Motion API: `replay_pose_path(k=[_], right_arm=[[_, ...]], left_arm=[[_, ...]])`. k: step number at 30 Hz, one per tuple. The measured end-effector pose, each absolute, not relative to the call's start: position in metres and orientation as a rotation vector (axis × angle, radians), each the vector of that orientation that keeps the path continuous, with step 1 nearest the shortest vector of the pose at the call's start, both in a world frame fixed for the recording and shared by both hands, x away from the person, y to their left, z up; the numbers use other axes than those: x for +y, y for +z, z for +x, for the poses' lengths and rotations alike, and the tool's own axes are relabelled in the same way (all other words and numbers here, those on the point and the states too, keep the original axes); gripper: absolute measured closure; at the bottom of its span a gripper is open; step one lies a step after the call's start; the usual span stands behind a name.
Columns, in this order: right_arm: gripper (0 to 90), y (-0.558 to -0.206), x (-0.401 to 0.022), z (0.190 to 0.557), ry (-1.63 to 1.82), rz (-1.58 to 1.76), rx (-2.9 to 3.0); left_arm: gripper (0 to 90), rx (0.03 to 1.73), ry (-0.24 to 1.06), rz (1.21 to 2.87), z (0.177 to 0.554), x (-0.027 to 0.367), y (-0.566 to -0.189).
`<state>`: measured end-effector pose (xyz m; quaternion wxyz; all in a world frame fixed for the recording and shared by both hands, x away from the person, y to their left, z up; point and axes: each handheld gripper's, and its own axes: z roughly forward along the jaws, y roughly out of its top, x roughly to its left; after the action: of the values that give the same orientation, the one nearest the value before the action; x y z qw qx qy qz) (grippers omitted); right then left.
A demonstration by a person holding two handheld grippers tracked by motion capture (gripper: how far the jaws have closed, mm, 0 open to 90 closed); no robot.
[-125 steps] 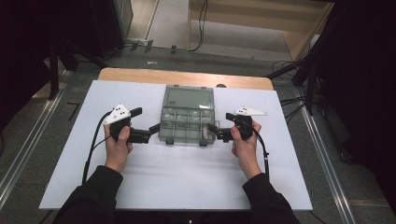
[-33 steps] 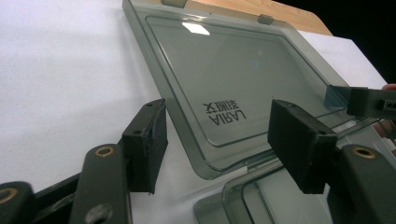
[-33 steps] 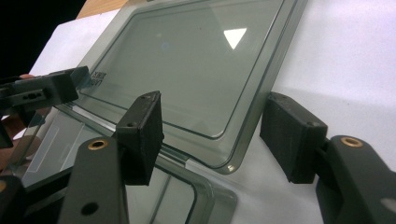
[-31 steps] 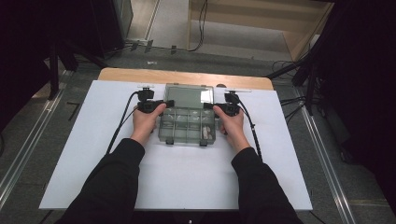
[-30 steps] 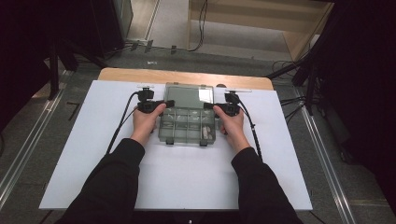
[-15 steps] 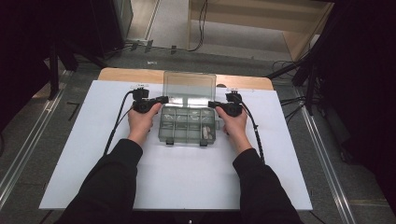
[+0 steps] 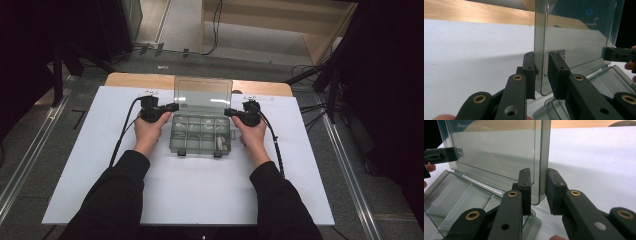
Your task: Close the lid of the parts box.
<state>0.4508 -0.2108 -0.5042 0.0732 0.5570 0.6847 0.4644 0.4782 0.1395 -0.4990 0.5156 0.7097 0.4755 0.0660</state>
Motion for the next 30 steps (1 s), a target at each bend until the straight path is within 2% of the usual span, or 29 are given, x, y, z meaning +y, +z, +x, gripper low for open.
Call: replay_pose_path(k=[12,22,26,30], right_arm=[[76.2,-0.504,-0.212,0.449,1.369,1.589,2.083],[75.9,-0.503,-0.212,0.448,1.357,1.579,2.081],[68.0,-0.497,-0.216,0.448,1.366,1.576,2.056],[69.0,-0.483,-0.221,0.452,1.412,1.587,2.002]], left_arm=[[79.0,1.143,0.196,1.666,0.481,0.146,-0.491],[84.3,1.109,0.277,1.735,0.476,0.138,-0.491],[85.1,1.097,0.309,1.744,0.474,0.137,-0.490],[85.4,1.081,0.334,1.744,0.471,0.136,-0.490]])
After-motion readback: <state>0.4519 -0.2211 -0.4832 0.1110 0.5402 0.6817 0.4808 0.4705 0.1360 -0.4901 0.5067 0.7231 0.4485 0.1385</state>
